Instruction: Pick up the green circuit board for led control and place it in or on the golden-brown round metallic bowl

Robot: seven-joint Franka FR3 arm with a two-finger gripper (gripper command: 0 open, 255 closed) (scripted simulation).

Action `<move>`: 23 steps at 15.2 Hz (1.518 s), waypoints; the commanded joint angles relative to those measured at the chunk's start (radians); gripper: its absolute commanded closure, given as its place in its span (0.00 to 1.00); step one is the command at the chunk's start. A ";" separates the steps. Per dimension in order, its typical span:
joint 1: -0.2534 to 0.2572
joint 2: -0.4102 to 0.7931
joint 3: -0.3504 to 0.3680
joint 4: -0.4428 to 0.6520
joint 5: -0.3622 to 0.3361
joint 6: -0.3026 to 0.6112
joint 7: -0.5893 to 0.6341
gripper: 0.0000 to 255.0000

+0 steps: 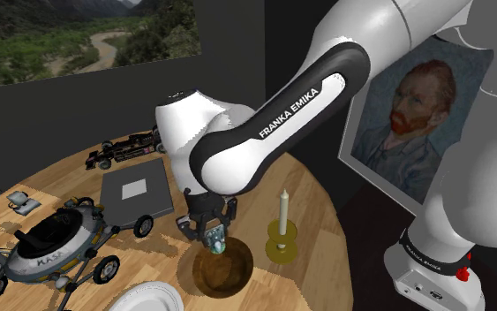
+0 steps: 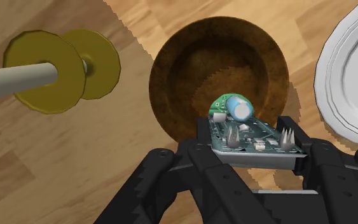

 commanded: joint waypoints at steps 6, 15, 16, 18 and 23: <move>0.009 0.057 -0.006 -0.036 -0.032 0.087 0.017 1.00; 0.020 0.115 -0.018 -0.056 -0.068 0.158 0.036 1.00; 0.020 0.115 -0.018 -0.056 -0.068 0.158 0.036 1.00; 0.020 0.115 -0.018 -0.056 -0.068 0.158 0.036 1.00; 0.020 0.115 -0.018 -0.056 -0.068 0.158 0.036 0.00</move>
